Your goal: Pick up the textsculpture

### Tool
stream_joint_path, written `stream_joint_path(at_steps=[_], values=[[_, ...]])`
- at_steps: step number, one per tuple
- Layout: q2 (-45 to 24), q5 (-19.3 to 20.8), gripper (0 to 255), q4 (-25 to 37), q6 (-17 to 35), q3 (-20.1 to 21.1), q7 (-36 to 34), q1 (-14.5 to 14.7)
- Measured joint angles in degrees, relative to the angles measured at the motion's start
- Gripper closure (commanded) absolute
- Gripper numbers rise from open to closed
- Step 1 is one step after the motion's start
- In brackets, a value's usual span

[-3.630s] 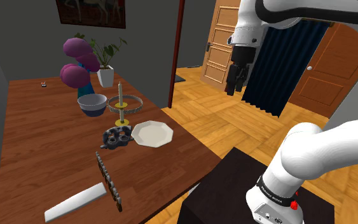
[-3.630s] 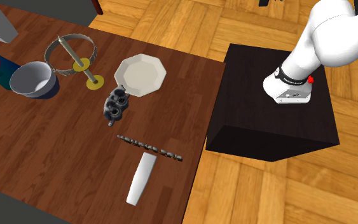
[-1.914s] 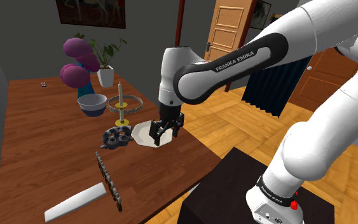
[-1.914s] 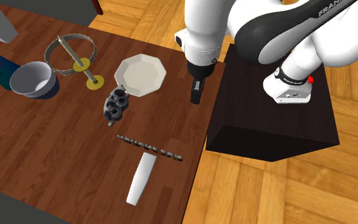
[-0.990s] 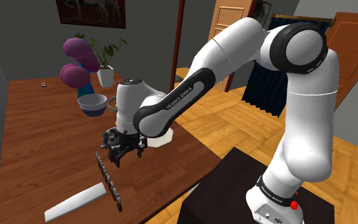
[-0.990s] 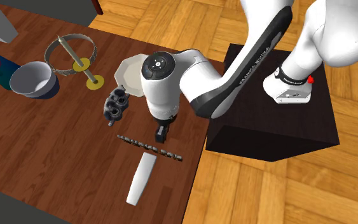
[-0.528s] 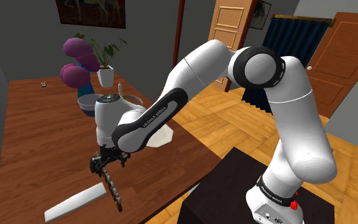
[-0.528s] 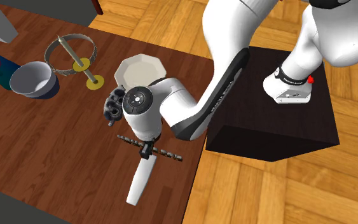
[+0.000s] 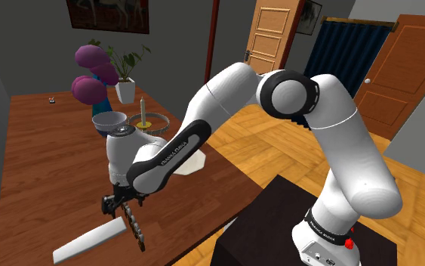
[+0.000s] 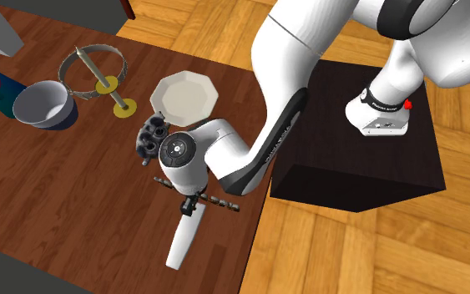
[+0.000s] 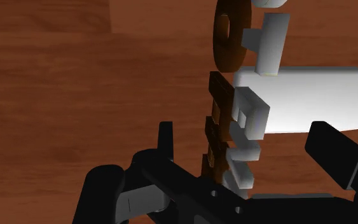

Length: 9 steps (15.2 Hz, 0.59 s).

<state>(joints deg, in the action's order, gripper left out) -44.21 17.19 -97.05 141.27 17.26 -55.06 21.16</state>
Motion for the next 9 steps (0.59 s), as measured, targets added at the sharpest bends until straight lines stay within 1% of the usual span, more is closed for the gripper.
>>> stream_joint_path(at_steps=[1, 2, 9], values=[[-0.52, 0.15, 0, 0.12, 0.39, -0.16, -0.04, 0.08], [-0.76, 0.23, 255, 0.12, 0.63, -0.25, -0.12, 0.15], [-1.0, 0.32, 255, 0.14, 0.91, -0.34, -0.2, 0.24]])
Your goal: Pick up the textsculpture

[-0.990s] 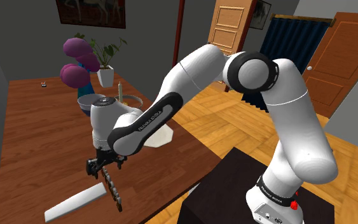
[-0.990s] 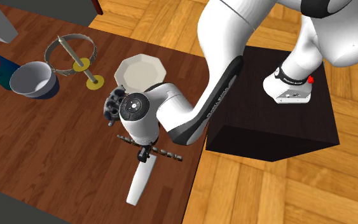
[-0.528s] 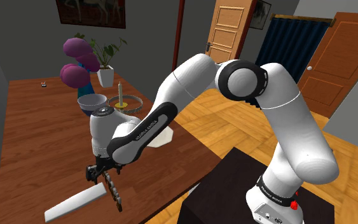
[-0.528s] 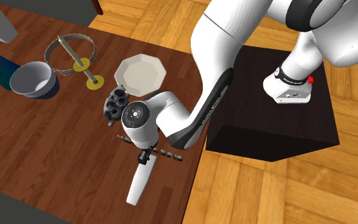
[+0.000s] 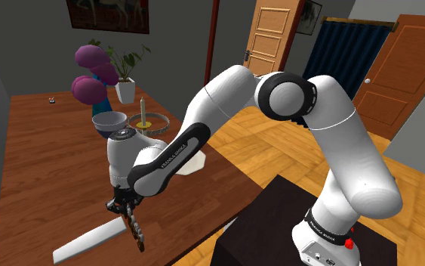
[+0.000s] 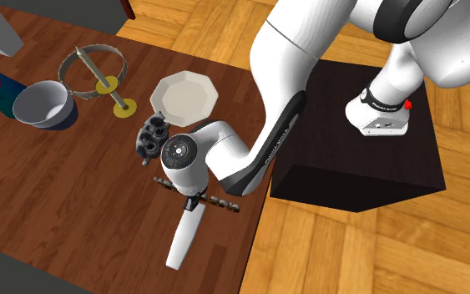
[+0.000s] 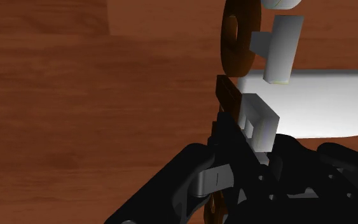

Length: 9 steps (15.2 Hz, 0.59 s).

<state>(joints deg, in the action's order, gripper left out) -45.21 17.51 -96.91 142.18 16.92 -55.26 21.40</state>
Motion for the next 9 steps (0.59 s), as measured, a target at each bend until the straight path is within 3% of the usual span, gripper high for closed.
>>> stream_joint_path(at_steps=[9], values=[[2.81, -0.86, 255, -0.49, -2.35, 0.9, 0.46, -0.61]])
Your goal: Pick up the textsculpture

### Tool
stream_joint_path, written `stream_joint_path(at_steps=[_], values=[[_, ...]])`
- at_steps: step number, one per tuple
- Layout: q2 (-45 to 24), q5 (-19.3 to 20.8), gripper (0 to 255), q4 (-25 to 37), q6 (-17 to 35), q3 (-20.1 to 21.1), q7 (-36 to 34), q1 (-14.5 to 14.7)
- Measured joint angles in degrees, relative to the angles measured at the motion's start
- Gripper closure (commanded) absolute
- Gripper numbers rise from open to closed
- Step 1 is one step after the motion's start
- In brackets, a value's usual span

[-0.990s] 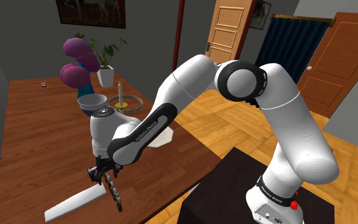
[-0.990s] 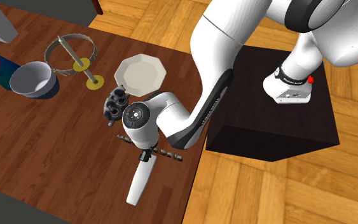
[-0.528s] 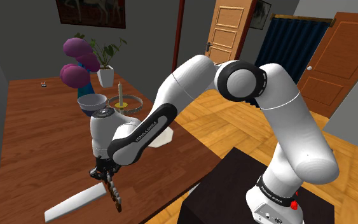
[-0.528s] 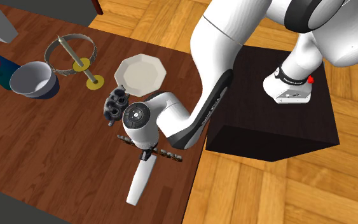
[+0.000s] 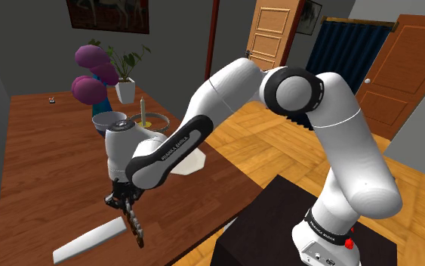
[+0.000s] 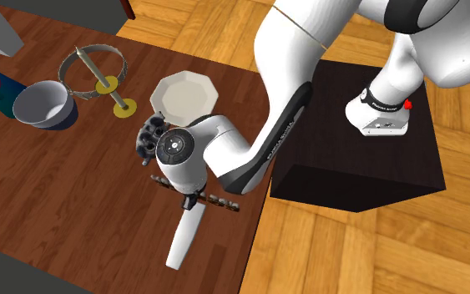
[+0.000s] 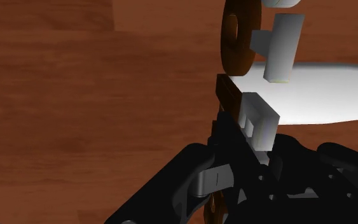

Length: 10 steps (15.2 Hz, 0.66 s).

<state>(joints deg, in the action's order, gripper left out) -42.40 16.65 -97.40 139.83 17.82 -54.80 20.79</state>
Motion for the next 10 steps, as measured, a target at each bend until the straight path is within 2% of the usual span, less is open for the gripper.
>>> stream_joint_path(at_steps=[10], values=[[5.4, -1.79, 255, -0.92, -4.42, 1.66, 1.02, -1.28]])
